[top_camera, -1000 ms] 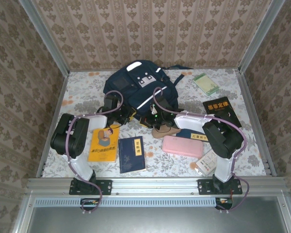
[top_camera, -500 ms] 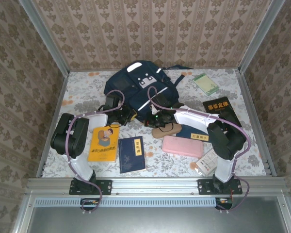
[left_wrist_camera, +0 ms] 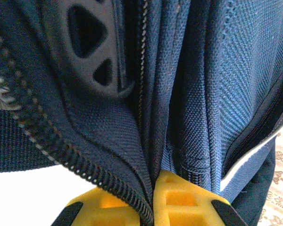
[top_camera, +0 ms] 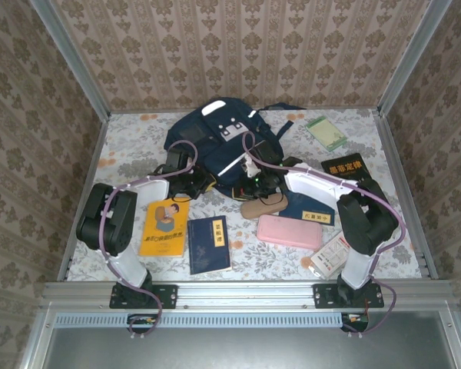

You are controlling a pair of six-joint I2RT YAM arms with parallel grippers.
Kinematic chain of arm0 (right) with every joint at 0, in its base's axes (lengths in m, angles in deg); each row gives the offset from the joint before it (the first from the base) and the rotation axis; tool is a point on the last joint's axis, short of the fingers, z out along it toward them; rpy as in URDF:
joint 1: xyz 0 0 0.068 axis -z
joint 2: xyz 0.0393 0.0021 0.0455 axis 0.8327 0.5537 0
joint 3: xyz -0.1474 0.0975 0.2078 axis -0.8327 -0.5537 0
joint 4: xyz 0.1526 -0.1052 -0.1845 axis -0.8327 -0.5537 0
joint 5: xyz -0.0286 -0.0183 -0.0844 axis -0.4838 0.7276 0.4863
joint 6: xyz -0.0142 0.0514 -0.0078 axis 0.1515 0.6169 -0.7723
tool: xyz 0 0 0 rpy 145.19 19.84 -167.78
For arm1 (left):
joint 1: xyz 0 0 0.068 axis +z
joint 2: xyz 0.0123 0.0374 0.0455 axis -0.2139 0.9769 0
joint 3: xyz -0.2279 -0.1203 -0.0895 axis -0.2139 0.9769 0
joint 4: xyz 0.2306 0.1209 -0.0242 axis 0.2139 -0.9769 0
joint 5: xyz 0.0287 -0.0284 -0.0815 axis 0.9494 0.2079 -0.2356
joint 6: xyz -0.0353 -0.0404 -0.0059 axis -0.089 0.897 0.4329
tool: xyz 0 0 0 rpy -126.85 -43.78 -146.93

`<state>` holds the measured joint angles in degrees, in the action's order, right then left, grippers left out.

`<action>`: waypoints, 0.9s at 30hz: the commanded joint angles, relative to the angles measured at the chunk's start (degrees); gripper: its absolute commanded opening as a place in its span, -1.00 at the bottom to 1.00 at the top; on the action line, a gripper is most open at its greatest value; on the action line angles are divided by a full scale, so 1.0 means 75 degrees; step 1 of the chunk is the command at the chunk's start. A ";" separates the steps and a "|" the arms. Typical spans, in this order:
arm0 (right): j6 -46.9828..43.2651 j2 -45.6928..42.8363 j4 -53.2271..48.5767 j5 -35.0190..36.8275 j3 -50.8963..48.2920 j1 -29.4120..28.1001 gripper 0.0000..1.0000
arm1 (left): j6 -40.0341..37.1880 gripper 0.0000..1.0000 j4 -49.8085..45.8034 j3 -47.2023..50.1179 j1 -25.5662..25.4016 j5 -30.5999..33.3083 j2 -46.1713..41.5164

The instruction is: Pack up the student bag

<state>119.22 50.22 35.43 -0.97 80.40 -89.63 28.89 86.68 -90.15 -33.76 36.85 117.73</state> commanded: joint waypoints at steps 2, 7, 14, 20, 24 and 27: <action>-0.0078 -0.0460 -0.1406 -0.0566 -0.0052 0.0272 -1.00 | -0.0664 -0.93 -0.0564 -0.0198 0.0276 0.1469 -0.0178; 0.0173 -0.0484 -0.1242 -0.0755 -0.0167 0.0332 -0.90 | -0.0722 -0.94 -0.0568 -0.0218 0.0228 0.1545 -0.0193; 0.0657 -0.0677 -0.1264 0.0527 0.0111 0.0347 -0.44 | -0.0759 -0.94 -0.0588 -0.0248 0.0101 0.1521 -0.0162; 0.0162 -0.1134 -0.2022 0.2317 0.0394 0.0227 -0.40 | -0.0806 -0.94 -0.0644 -0.0291 0.0081 0.1518 -0.0204; -0.0341 -0.1006 -0.2019 0.2436 0.0635 -0.0331 -0.31 | -0.0774 -0.94 -0.0613 -0.0319 0.0072 0.1447 -0.0199; -0.0385 -0.1062 -0.1619 0.3013 0.0514 -0.0798 -0.28 | -0.0672 -0.94 -0.0577 -0.0352 0.0031 0.1318 -0.0234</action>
<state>118.78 43.29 23.23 16.27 83.78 -92.94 25.15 82.30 -90.94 -33.39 44.10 117.19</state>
